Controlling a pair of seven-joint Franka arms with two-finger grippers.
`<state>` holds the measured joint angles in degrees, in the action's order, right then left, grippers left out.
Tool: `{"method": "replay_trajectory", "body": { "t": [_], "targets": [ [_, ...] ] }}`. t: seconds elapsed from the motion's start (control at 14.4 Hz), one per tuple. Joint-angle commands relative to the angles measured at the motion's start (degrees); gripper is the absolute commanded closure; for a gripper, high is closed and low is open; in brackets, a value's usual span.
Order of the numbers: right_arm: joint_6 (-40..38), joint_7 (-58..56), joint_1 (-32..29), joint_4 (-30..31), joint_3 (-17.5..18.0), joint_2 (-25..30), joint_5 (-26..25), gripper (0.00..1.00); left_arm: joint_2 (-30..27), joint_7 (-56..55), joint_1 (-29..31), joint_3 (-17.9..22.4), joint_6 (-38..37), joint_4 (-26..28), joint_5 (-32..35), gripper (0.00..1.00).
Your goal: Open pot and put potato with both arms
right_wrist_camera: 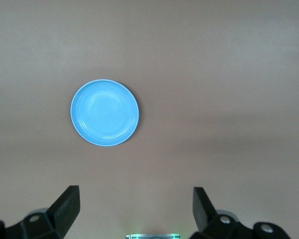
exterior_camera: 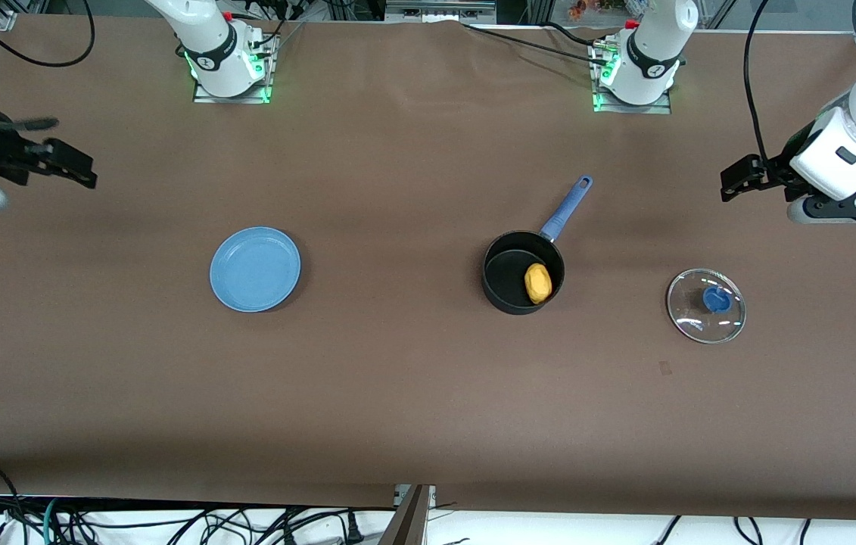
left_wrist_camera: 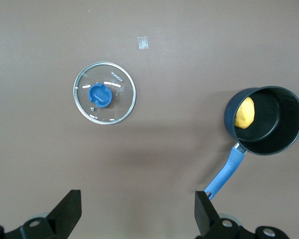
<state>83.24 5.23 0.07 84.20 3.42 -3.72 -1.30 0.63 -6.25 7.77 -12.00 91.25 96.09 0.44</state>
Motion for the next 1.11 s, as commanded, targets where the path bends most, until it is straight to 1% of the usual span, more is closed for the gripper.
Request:
{"method": "replay_trajectory", "body": {
  "t": [0.0,0.07,0.21,0.42,0.91,1.04],
  "targets": [
    [0.25,-1.01,-0.25,3.07,-1.57,2.57,0.07,0.00,1.47,0.36,1.10,-0.13,0.24,-2.22,0.00,0.00],
    [0.17,-2.92,-0.25,3.16,-1.49,2.57,-0.28,0.00,1.57,0.54,2.76,-0.22,0.24,-2.48,-0.35,0.00],
    [-0.53,-6.71,-0.25,3.25,-1.40,2.49,-0.20,0.00,1.65,0.54,3.39,-0.31,0.24,-2.75,-0.26,0.00],
    [-0.54,-6.90,-0.16,2.72,-1.75,1.44,0.24,0.00,2.61,0.45,3.48,-0.22,-0.02,-6.69,0.44,0.00],
    [-0.45,-6.90,-0.16,2.19,-1.84,1.26,-0.11,0.00,4.81,1.07,4.01,-0.22,0.24,-6.88,0.09,0.00],
    [-0.54,-7.25,-0.16,1.49,-1.84,0.99,-0.20,0.00,5.17,0.55,4.27,-0.22,0.24,-7.84,0.27,0.00]
  ]
}}
